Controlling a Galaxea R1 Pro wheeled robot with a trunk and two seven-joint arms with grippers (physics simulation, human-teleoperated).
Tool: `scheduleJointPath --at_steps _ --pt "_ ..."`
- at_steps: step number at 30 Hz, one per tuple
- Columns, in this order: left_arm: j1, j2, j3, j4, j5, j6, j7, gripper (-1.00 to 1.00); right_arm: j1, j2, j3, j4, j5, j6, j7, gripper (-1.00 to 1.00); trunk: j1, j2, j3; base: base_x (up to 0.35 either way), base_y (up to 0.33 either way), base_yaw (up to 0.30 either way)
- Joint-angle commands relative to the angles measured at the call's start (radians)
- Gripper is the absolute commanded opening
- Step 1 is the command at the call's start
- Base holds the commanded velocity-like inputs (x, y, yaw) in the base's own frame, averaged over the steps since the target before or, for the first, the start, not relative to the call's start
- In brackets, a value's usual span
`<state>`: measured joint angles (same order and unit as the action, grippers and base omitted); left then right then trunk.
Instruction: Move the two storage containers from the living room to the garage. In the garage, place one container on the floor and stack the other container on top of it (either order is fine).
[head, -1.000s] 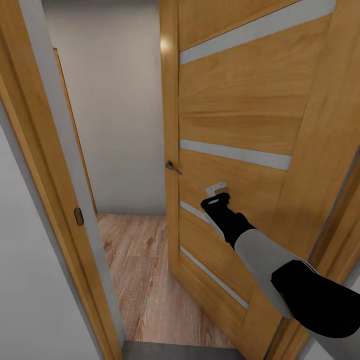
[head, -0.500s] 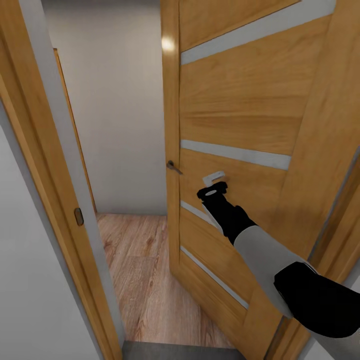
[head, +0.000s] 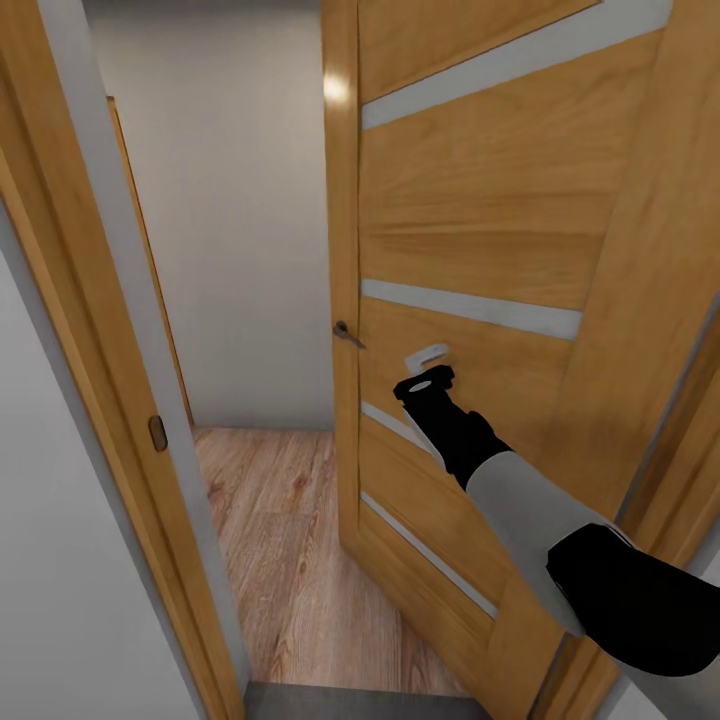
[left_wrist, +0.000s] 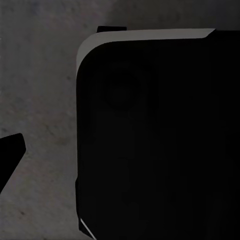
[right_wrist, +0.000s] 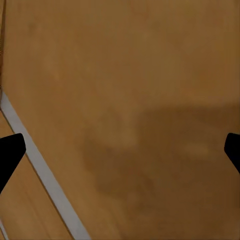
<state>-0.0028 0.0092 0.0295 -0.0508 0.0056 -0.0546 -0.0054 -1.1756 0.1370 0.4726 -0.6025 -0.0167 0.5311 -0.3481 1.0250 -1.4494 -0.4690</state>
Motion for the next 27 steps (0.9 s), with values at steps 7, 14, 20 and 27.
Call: scheduleJointPath --at_steps 7,14,20,27 --pt "0.0 0.0 0.003 0.0 0.001 -0.004 0.0 1.0 -0.001 -0.001 0.005 -0.005 -0.005 0.008 -0.006 1.0 0.0 -0.001 -0.001 0.0 0.0 0.0" --pt "0.0 0.001 0.003 -0.001 0.002 -0.004 -0.001 1.0 -0.001 -0.004 0.005 -0.002 -0.007 0.005 -0.005 1.0 0.0 -0.001 -0.001 0.0 0.0 0.0" --pt "0.0 0.0 0.003 -0.001 -0.003 -0.003 -0.001 1.0 0.002 -0.001 0.006 0.007 -0.013 -0.007 -0.005 1.0 0.0 -0.001 -0.001 0.026 0.0 0.0" --pt "0.0 0.0 0.0 0.0 -0.007 -0.002 -0.003 1.0 0.002 0.001 0.007 0.007 -0.004 -0.008 -0.014 1.0 0.0 -0.001 -0.001 0.256 0.0 0.0"
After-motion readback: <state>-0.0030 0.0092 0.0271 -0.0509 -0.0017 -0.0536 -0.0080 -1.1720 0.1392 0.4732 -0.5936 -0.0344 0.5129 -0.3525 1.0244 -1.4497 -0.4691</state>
